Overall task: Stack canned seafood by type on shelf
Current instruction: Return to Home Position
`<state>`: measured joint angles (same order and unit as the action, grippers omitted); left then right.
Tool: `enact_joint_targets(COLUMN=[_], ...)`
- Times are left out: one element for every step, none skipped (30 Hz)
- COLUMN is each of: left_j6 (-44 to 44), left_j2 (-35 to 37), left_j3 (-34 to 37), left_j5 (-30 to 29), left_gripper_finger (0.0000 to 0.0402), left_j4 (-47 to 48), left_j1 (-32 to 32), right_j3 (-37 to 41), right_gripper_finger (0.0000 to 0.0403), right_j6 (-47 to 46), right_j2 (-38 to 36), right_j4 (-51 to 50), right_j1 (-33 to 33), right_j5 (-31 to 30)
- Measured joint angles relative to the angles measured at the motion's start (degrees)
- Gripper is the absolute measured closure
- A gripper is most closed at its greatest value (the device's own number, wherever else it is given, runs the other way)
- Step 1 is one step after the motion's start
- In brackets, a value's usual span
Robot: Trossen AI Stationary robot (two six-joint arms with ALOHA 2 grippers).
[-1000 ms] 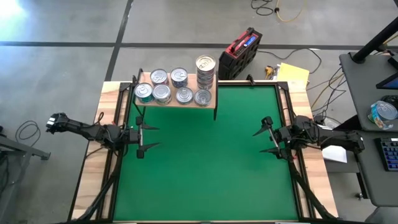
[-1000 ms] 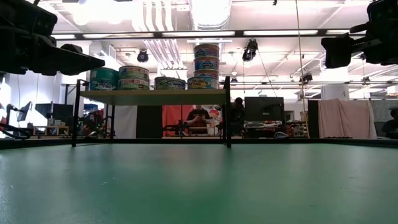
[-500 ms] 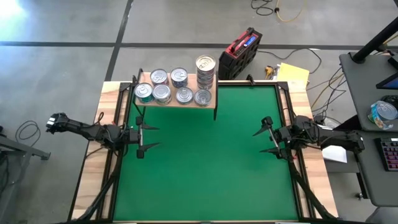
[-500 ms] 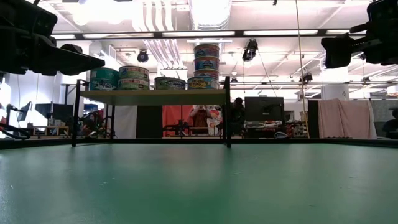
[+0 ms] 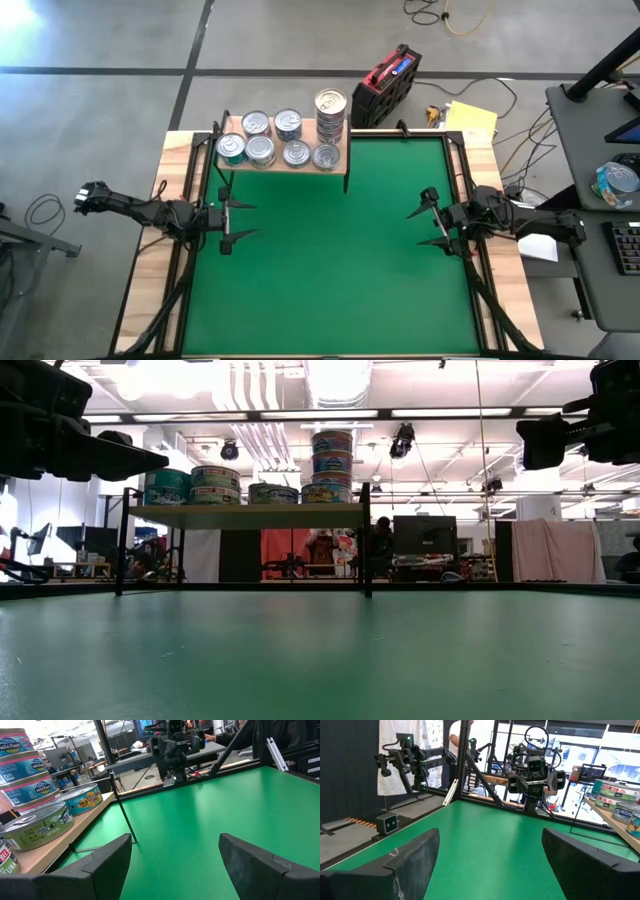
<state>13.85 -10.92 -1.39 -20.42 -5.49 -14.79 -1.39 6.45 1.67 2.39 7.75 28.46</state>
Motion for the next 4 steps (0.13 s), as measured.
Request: enact_joint_targets(left_j6=[0.0, 0.0, 0.0, 0.0], left_j2=[0.01, 0.01, 0.01, 0.01], left_j3=[0.0, 0.0, 0.0, 0.0], left_j5=[-0.01, 0.0, -0.01, -0.01], left_gripper_finger=[0.0118, 0.0118, 0.0118, 0.0118], left_j4=[0.01, 0.0, 0.01, 0.0], left_j1=[-0.02, -0.01, -0.02, 0.0], right_j3=[0.0, 0.0, 0.0, 0.0], right_gripper_finger=[0.006, 0.006, 0.006, 0.006], right_j6=[0.0, 0.0, -0.02, 0.0], right_j2=[0.0, 0.0, 0.0, 0.0], right_j4=[-0.01, -0.01, -0.01, -0.02], right_j1=[0.0, 0.0, 0.0, 0.0], right_j5=[0.0, 0.0, 0.0, -0.01])
